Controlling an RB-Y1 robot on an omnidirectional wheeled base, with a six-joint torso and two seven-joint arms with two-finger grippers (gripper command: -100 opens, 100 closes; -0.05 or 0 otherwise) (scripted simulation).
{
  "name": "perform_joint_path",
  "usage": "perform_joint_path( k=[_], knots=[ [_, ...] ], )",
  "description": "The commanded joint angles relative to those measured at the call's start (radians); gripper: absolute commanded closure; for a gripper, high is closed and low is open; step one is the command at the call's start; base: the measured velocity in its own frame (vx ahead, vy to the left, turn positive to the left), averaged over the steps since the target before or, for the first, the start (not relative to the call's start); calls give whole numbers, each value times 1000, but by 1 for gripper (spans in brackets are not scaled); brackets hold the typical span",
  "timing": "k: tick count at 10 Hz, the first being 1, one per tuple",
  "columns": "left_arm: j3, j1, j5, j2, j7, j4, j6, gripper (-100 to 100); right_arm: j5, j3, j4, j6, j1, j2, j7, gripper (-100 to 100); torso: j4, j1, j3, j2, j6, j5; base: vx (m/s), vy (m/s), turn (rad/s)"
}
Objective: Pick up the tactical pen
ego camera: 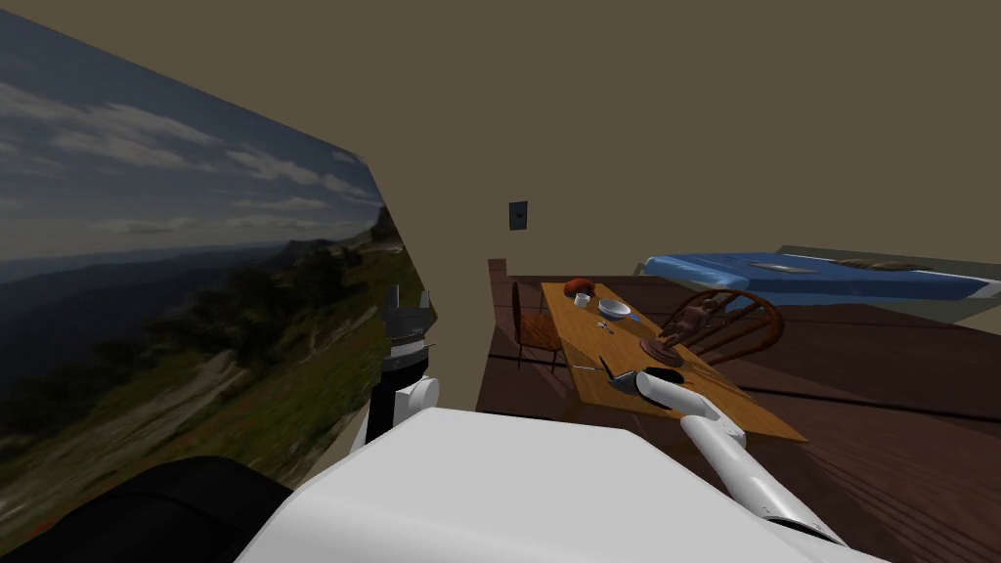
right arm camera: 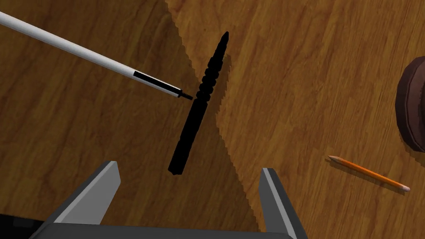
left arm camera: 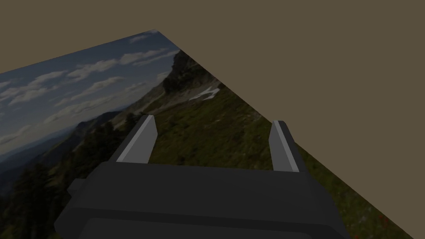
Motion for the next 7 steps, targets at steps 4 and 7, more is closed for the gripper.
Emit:
perform_joint_path(
  k=[4,7],
  knots=[
    [0,0,0,0,0,0,0,0,-57,-2,127,112,-53,-38,-97,-100,0,0,-1,-2,0,0,122,5,11],
    [0,0,0,0,0,0,0,0,-86,-2,191,183,-82,-59,-149,-100,-1,-1,-1,-2,0,0,130,-14,16]
  ],
)
